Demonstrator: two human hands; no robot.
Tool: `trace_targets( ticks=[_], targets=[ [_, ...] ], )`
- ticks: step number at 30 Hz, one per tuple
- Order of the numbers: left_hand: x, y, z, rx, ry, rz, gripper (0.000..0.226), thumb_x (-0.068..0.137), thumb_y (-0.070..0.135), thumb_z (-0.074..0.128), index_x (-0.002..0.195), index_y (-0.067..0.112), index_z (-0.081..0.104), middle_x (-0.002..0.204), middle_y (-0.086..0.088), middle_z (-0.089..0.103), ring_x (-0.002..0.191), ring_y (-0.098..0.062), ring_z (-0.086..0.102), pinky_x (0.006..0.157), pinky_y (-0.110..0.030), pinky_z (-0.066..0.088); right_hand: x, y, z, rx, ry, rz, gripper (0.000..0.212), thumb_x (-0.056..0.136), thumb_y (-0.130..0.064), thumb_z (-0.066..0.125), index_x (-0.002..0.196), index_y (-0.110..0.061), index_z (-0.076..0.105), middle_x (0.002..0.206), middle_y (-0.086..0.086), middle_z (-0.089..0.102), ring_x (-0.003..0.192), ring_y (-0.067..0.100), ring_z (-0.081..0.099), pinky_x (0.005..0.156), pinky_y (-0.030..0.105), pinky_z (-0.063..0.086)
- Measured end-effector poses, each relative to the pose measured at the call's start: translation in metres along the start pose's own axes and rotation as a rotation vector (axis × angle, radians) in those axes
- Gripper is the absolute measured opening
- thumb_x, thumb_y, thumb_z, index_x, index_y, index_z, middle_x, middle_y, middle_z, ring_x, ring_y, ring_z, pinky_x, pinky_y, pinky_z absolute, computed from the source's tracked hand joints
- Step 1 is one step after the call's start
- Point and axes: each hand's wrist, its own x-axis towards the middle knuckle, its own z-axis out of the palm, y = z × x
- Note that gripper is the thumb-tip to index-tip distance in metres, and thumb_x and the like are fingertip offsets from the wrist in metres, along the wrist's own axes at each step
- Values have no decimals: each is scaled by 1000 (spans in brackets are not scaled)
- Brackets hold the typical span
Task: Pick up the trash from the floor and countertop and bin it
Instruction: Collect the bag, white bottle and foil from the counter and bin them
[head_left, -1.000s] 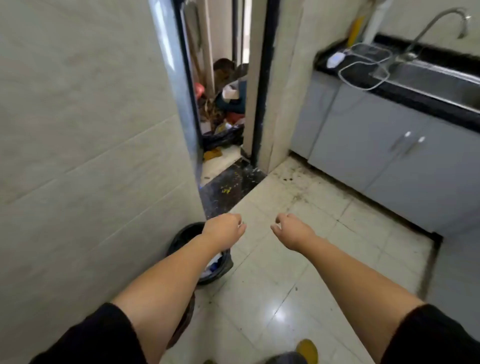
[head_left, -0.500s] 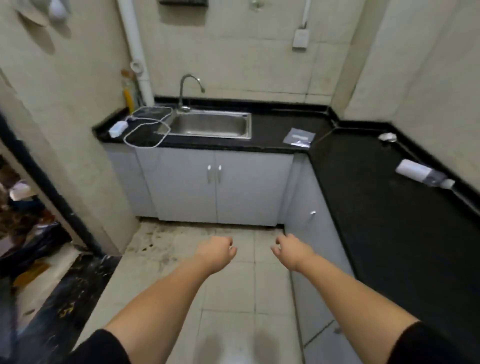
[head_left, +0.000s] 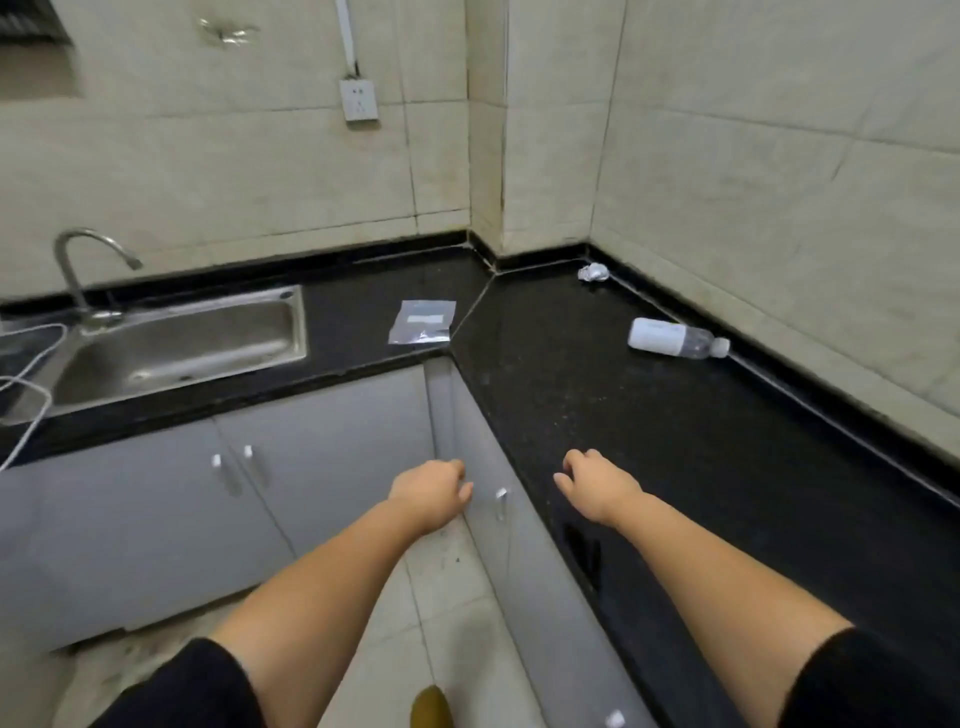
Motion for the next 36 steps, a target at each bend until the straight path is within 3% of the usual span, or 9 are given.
trace_targets(
  ticks=[12,19,23,27,32,36],
  targets=[
    [258,-40,-81,52,-62,135,38,97,36,40,125,13,51,124,-15,60,112,-32,58,92,-43,51,200,17,-81,15,32,222,36,98,-31,41,129,-12,43,131,15,45,117,36,51,96,46,45],
    [362,-47,-87,79,-22,63,46,94,33,47,136,16,40,135,-15,47,127,-34,46,103,-48,44,296,70,-118,-124,109,300,47,93,-21,49,137,-15,35,136,15,43,124,36,45,97,49,41],
    [420,-69,-85,9,-8,-65,51,94,38,47,139,16,38,140,-14,45,131,-32,43,106,-49,41,347,111,-129,-278,142,361,70,88,-16,53,148,-22,17,153,13,23,142,31,22,110,53,31],
    [456,-88,-69,-139,-81,-188,55,91,37,55,138,16,37,138,-14,45,127,-32,46,104,-51,44,375,139,-131,-431,59,448,79,90,-17,52,151,-27,3,160,12,5,148,31,3,115,56,19],
    [472,-94,-56,-56,-47,-205,40,93,14,53,131,8,46,133,-15,42,123,-31,43,102,-43,47,390,161,-117,-443,52,503,80,91,-17,53,152,-25,2,156,12,18,146,31,14,114,54,26],
    [480,-105,-66,-44,-54,-229,33,93,11,53,125,4,51,129,-17,49,121,-33,47,103,-44,45,396,158,-123,-459,101,459,77,89,-19,56,150,-19,10,145,9,36,135,28,34,107,49,35]
  ],
)
